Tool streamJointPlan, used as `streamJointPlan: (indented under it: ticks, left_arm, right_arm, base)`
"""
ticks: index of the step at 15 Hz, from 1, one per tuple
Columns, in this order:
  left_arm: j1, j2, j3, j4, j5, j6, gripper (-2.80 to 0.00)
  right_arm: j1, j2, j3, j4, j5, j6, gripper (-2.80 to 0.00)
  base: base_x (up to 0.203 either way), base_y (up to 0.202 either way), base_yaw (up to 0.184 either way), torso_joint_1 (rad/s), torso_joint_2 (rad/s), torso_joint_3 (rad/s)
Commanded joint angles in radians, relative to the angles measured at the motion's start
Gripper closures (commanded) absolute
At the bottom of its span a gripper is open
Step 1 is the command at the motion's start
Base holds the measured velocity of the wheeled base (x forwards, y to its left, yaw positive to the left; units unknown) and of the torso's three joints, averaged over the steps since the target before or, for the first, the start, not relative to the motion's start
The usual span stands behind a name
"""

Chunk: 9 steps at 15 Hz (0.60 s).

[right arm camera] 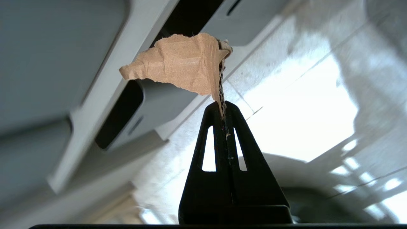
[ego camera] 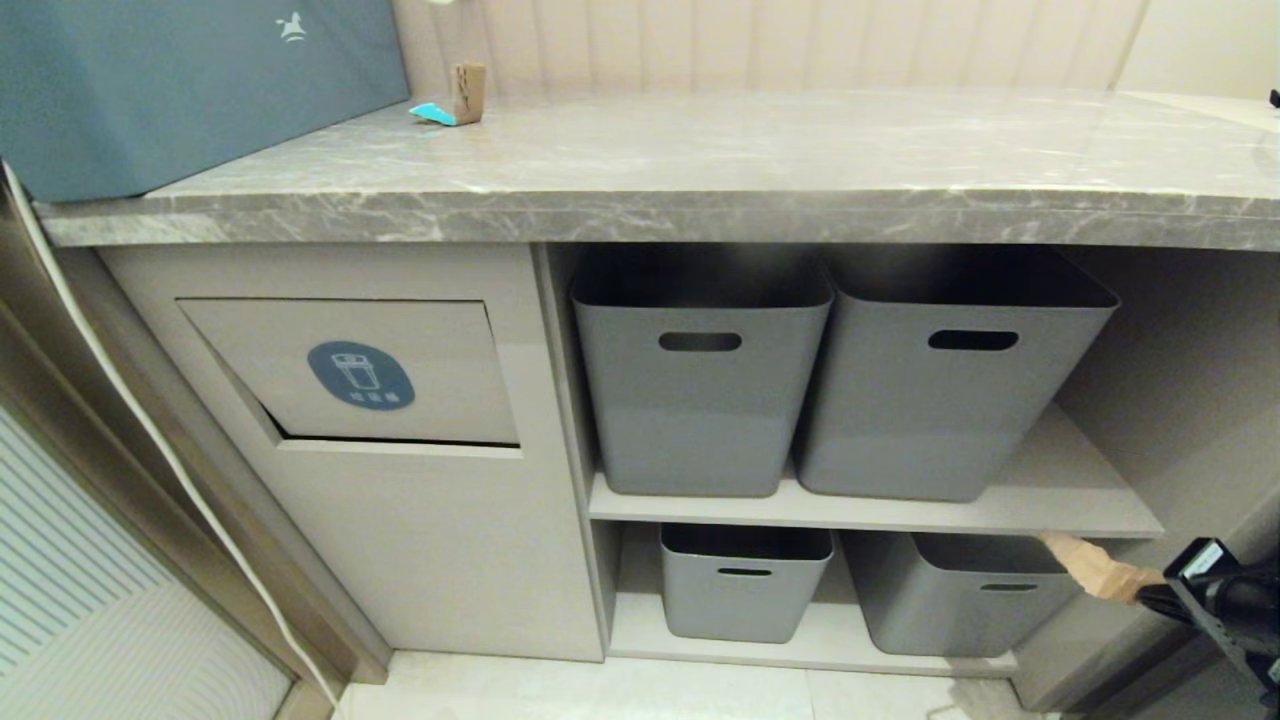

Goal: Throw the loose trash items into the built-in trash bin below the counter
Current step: Hand it to the other hand

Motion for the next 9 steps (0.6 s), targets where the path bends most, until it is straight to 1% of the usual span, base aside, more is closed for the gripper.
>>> streamJointPlan:
  ticks: [1, 2, 3, 6, 7, 9]
  left_arm:
    - [0.000, 0.001, 0.003, 0.000, 0.000, -0.001, 0.00]
    - [0.000, 0.001, 0.003, 0.000, 0.000, -0.001, 0.00]
    - [0.000, 0.001, 0.003, 0.000, 0.000, -0.001, 0.00]
    - [0.000, 0.001, 0.003, 0.000, 0.000, -0.001, 0.00]
    - [0.002, 0.001, 0.003, 0.000, 0.000, -0.001, 0.00]
    - [0.000, 0.001, 0.003, 0.000, 0.000, -0.001, 0.00]
  right_arm:
    - [-0.003, -0.202, 0.070, -0.003, 0.004, -0.050, 0.00]
    - [0.003, -0.262, 0.086, -0.003, 0.010, -0.082, 0.00]
    - [0.028, -0.311, 0.094, -0.002, 0.019, -0.104, 0.00]
    - [0.165, -0.379, 0.099, -0.001, 0.029, -0.123, 0.00]
    - [0.228, -0.399, 0.100, 0.001, 0.029, -0.125, 0.00]
    - [0.388, -0.440, 0.103, 0.003, 0.020, -0.127, 0.00]
  base:
    - [0.000, 0.000, 0.000, 0.000, 0.00, 0.000]
    - [0.000, 0.000, 0.000, 0.000, 0.00, 0.000]
    - [0.000, 0.000, 0.000, 0.000, 0.00, 0.000]
    - [0.000, 0.000, 0.000, 0.000, 0.00, 0.000]
    - [0.000, 0.000, 0.000, 0.000, 0.00, 0.000]
    - [0.000, 0.000, 0.000, 0.000, 0.00, 0.000]
